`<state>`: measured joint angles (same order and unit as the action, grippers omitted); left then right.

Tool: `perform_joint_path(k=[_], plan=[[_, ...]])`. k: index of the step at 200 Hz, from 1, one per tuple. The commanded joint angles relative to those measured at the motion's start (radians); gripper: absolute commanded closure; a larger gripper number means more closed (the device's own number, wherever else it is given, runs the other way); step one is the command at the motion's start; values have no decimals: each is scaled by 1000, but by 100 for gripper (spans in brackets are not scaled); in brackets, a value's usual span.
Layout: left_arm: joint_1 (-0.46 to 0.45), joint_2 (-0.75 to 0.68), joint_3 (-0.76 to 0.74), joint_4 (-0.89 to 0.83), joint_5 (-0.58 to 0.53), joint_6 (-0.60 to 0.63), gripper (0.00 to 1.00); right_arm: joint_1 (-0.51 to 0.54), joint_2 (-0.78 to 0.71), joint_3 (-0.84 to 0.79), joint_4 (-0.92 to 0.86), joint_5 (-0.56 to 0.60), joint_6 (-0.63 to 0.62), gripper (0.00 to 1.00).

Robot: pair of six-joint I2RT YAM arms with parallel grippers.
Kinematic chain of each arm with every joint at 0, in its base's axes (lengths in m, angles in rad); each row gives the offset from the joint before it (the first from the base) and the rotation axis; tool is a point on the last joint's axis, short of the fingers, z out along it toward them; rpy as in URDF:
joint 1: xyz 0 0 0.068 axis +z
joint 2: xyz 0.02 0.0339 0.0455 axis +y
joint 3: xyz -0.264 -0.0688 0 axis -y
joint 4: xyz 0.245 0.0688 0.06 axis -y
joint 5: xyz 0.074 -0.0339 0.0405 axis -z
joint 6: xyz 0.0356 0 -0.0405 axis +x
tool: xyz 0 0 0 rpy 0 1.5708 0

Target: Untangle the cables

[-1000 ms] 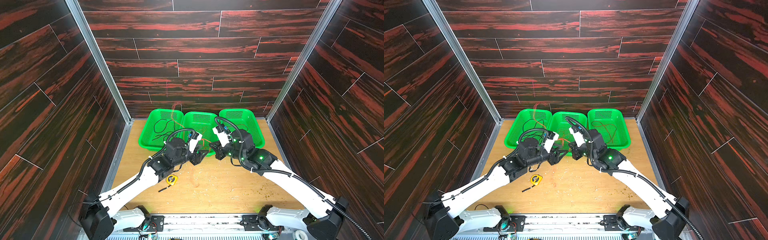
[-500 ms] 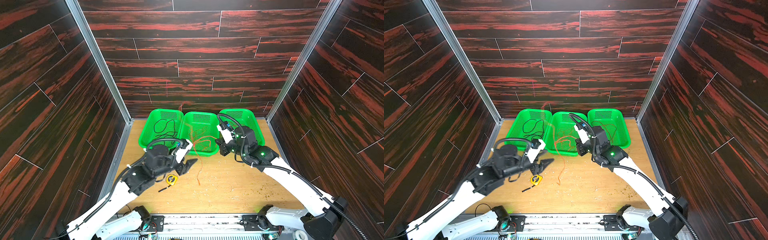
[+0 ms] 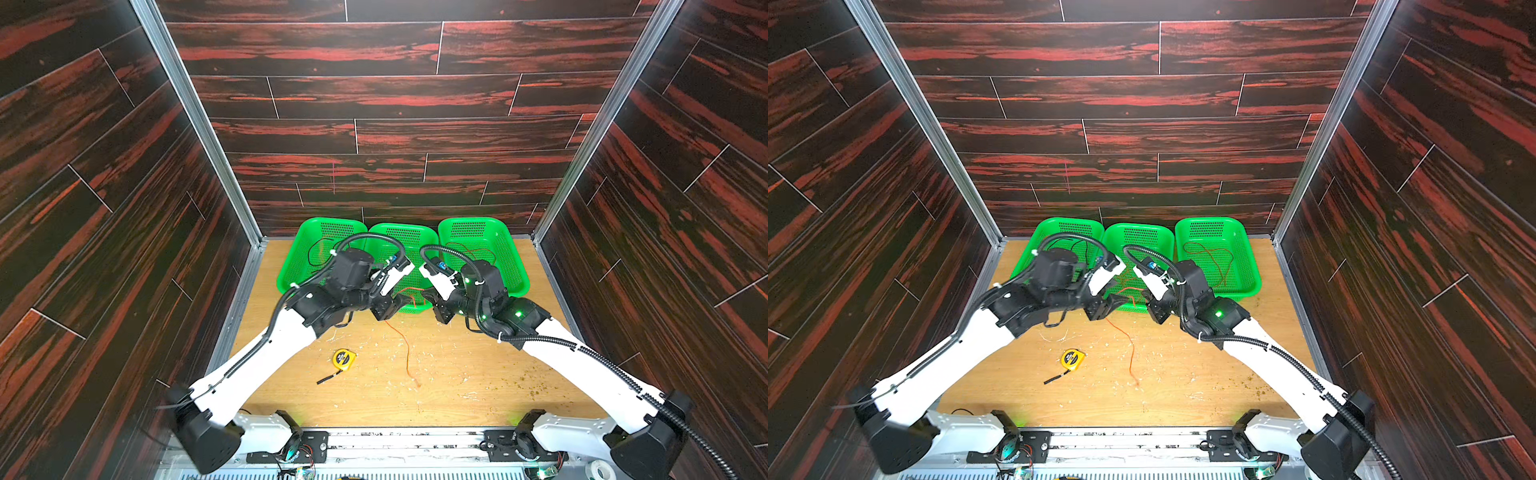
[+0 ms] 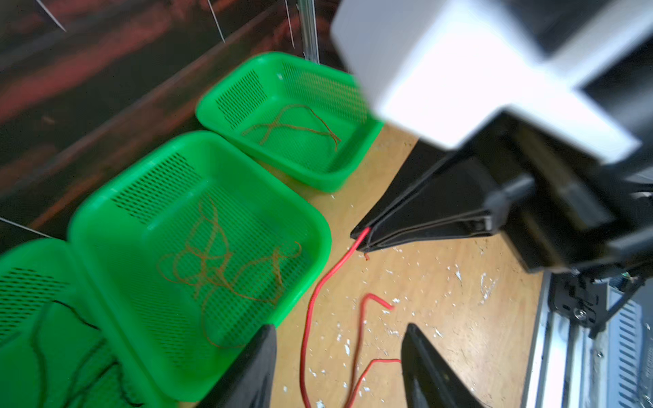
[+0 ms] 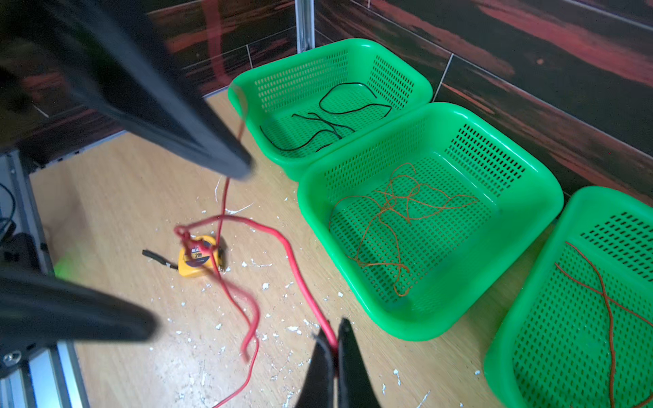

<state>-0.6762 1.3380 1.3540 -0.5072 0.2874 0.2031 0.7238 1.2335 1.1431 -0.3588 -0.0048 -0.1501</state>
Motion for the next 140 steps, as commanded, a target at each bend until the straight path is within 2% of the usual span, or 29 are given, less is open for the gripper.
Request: perform_joint_path(k=[1, 32, 107, 115, 123, 140], plan=[[18, -10, 16, 33, 49, -23, 40, 15, -48, -19, 52, -36, -57, 100], [26, -1, -3, 85, 55, -57, 41, 17, -45, -23, 58, -34, -74, 100], [33, 91, 28, 55, 67, -38, 51, 23, -34, 0, 52, -40, -103, 100], [33, 101, 33, 57, 72, -37, 55, 25, -37, -2, 54, -40, -105, 100], [35, 107, 40, 61, 75, -39, 64, 25, -36, -2, 58, -40, -105, 100], [35, 118, 49, 75, 79, -41, 95, 25, -33, -11, 68, 1, -91, 100]])
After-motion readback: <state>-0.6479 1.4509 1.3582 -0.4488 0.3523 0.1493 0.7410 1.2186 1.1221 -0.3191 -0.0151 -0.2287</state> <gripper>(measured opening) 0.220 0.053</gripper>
